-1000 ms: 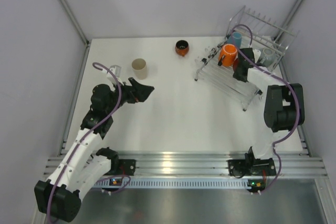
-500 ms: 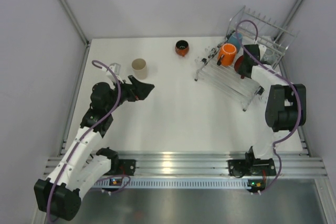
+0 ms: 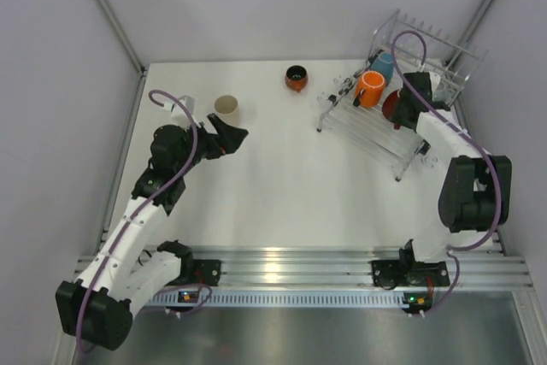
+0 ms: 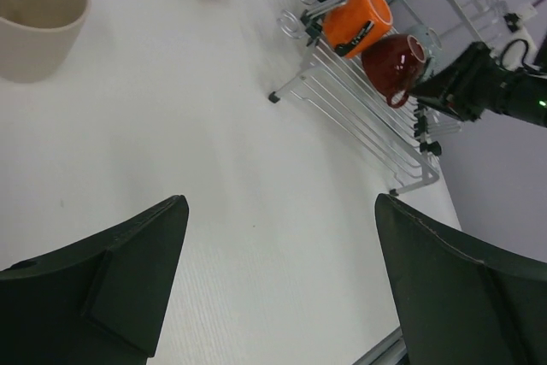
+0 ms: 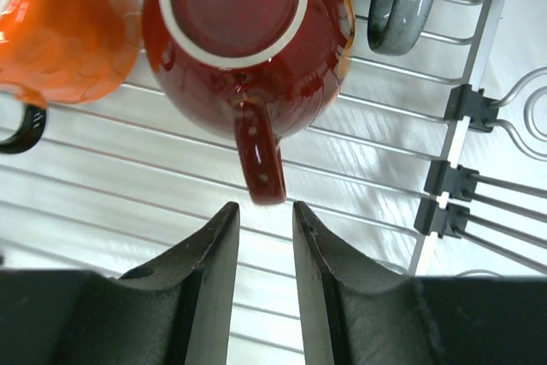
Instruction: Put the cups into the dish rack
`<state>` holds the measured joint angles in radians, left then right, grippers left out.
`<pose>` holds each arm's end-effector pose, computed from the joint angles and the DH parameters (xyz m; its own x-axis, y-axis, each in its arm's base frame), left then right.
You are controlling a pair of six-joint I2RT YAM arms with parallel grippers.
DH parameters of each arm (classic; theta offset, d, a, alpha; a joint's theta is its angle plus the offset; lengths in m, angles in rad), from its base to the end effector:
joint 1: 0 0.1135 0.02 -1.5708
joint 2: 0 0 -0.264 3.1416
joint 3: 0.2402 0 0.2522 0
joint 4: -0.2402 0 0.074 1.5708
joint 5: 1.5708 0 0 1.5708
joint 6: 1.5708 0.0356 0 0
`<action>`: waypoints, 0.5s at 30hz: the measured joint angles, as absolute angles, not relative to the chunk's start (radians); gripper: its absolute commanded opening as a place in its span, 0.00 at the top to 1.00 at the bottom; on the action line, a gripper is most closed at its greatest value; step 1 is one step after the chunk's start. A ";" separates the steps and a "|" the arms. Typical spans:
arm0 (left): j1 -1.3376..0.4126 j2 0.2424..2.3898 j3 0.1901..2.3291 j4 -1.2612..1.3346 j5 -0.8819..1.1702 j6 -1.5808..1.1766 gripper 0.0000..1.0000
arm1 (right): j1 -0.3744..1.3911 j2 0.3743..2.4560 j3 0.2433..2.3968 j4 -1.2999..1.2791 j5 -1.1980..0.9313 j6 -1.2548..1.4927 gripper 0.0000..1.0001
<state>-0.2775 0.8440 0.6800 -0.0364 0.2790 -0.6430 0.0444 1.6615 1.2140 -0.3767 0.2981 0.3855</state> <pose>0.1917 -0.0648 0.3084 -0.4668 -0.4664 -0.7514 0.3037 0.7134 -0.6315 0.3642 0.0057 0.2452 -0.6205 0.3322 -0.7104 0.4211 0.9053 0.0556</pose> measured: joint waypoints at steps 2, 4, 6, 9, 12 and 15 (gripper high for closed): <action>-0.278 0.887 0.731 -0.086 0.220 -0.641 0.04 | 0.044 1.611 1.200 -0.399 0.281 0.384 0.67; -0.278 0.949 0.800 -0.137 0.158 -0.635 0.07 | 0.044 1.541 1.187 -0.418 0.261 0.384 0.66; -0.277 1.027 0.879 -0.196 0.105 -0.626 0.11 | 0.044 1.456 1.171 -0.419 0.229 0.385 0.65; -0.272 1.167 0.999 -0.256 0.038 -0.610 0.16 | 0.043 1.312 1.131 -0.403 0.146 0.394 0.65; -0.268 1.271 1.074 -0.314 -0.016 -0.588 0.18 | 0.043 1.181 1.066 -0.343 0.034 0.408 0.63; -0.263 1.342 1.126 -0.375 -0.072 -0.564 0.18 | 0.043 1.078 0.981 -0.258 -0.080 0.430 0.63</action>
<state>-0.2630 1.3422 1.1263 -0.3748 -0.0719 -0.5636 0.0425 1.0782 0.9813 -0.2581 -0.0803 0.4305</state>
